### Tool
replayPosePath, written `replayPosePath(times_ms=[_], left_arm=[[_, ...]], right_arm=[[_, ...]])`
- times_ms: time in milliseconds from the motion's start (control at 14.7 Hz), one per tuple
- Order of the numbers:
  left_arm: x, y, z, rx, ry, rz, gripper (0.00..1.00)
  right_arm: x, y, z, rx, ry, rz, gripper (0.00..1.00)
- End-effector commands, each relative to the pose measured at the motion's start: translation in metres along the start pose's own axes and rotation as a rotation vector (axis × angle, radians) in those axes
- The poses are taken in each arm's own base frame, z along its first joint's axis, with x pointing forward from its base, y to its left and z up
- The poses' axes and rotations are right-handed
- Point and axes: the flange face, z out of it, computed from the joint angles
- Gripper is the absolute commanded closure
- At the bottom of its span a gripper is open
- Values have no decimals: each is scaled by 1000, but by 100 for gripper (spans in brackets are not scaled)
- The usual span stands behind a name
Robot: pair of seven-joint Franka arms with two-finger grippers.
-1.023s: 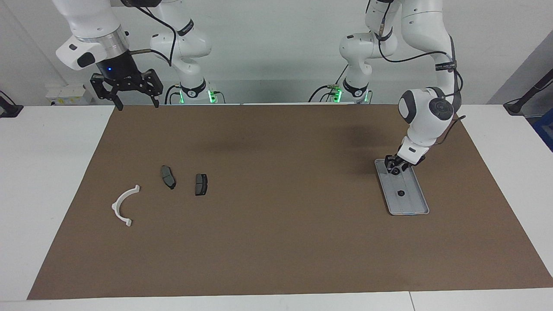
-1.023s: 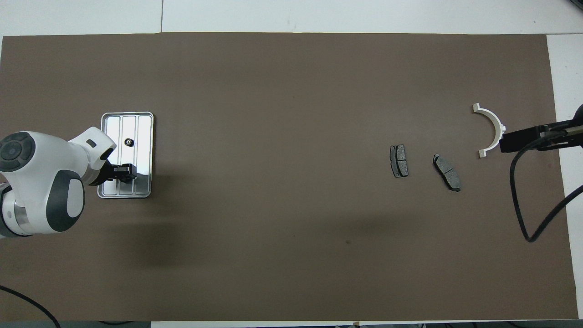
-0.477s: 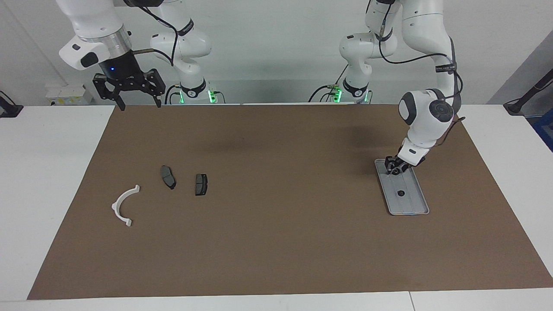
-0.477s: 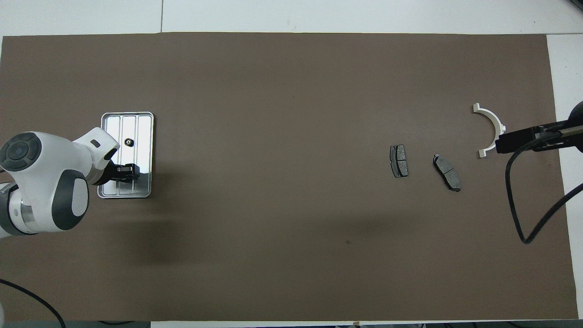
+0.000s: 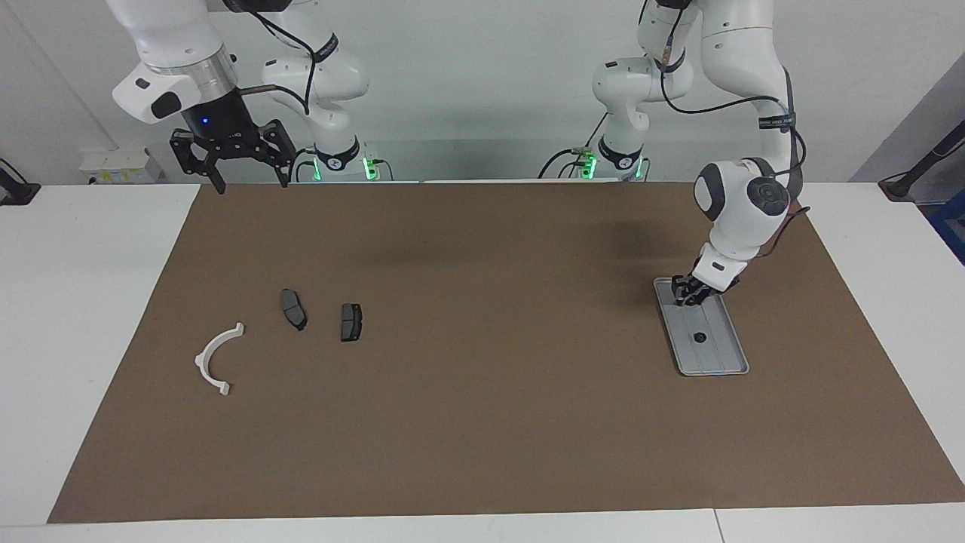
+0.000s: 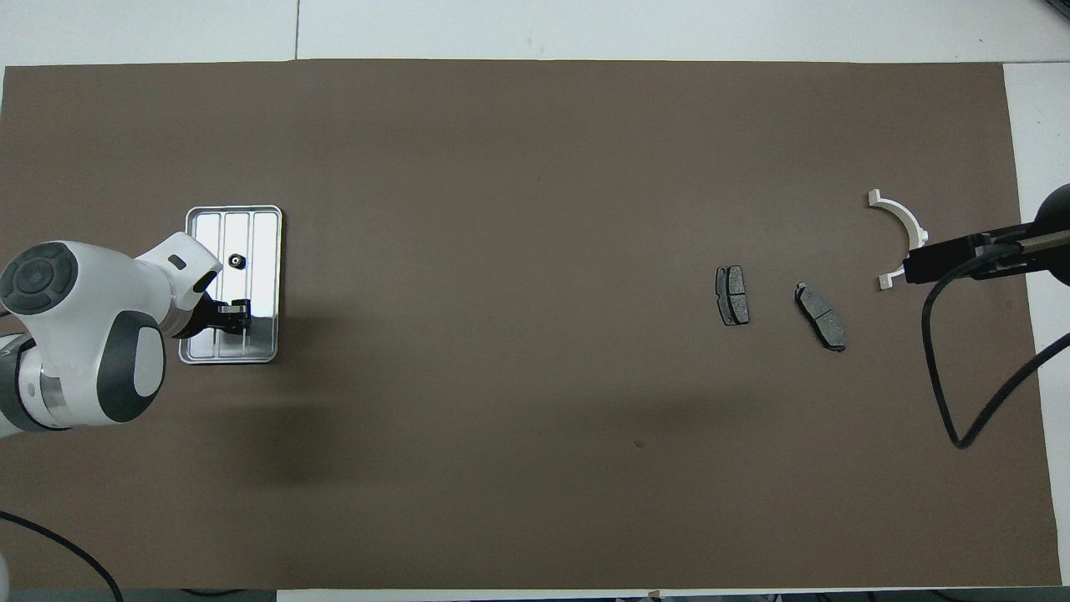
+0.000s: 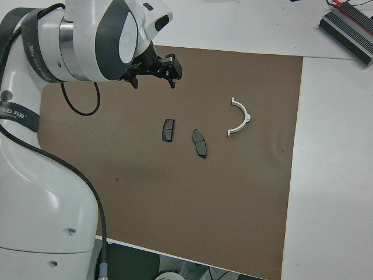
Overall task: Place bearing gear from tray to pile
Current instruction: 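Carry the gear to the table center with the left gripper and release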
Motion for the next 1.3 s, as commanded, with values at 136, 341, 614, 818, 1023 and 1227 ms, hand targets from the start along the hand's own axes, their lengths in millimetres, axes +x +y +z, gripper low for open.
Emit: replayPosePath(times_ms=[136, 341, 614, 818, 1023, 1227], left_arm=[[22, 39, -47, 5, -38, -99, 92], [26, 121, -78, 15, -37, -208, 91], [0, 240, -90, -15, 29, -255, 91], [-10, 306, -90, -63, 69, -294, 91], [-2, 385, -39, -50, 39, -346, 91], [-3, 378, -30, -21, 40, -335, 91]], right_arm=[[-4, 1, 1, 15, 9, 13, 0], [-4, 0, 2, 15, 5, 9, 0], [-6, 0, 5, 16, 0, 19, 0], [-7, -2, 4, 17, 2, 22, 0], [-8, -3, 4, 16, 0, 16, 0], [-8, -3, 7, 16, -5, 8, 0]])
